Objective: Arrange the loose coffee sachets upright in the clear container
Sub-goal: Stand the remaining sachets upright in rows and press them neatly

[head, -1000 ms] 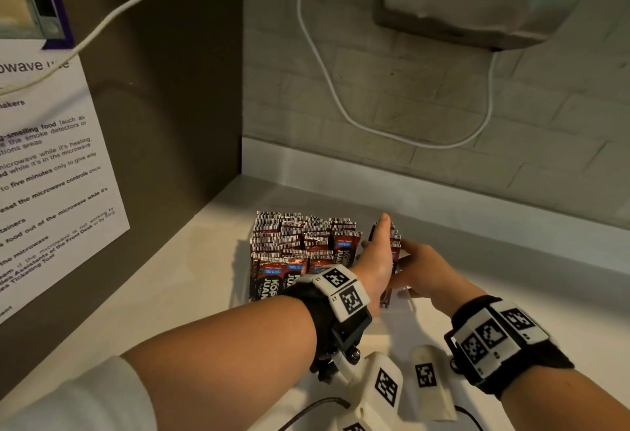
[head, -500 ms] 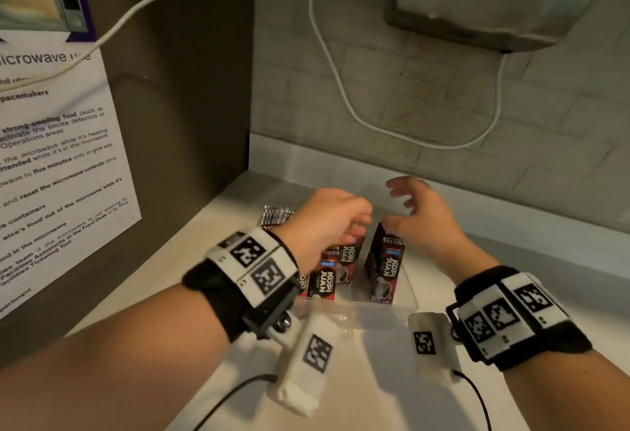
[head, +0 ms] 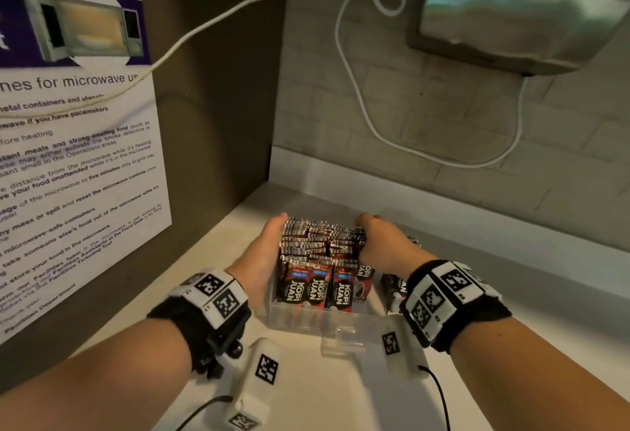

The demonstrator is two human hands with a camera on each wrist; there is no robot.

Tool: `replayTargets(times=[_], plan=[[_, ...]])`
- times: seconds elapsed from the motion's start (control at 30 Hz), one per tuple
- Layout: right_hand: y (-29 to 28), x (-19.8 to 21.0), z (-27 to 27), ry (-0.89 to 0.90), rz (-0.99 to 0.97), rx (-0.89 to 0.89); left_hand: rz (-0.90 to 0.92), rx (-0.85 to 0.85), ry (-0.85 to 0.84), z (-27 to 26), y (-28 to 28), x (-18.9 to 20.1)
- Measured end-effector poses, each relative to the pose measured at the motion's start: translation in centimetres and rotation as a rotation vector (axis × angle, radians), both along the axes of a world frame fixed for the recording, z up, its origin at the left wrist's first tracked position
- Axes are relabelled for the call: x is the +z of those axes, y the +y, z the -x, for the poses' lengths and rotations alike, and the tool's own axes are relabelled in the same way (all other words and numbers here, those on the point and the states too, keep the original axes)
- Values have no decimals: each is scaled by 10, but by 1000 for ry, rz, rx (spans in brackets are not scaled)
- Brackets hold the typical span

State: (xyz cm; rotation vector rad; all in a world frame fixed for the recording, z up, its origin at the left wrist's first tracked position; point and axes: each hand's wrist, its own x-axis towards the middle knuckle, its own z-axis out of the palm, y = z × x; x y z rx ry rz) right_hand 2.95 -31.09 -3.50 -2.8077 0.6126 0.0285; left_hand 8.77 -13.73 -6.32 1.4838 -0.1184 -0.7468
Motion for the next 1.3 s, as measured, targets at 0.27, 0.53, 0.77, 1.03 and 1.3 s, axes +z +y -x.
replayTargets(times=[0.27, 0.53, 0.77, 1.03, 1.3], plan=[[-4, -4, -2, -39, 9, -23, 83, -59, 123, -7, -6, -14], [-9, -3, 6, -83, 63, -40, 87, -93, 138, -6, -5, -11], [-9, 9, 13, -158, 69, -25, 115, 32, 86, 5, 0, 8], [-19, 54, 38, -401, 94, -61, 193, 280, -584, 6, -14, 30], [-35, 70, 85, -426, 21, -67, 228, -179, -460, 58, -63, 32]])
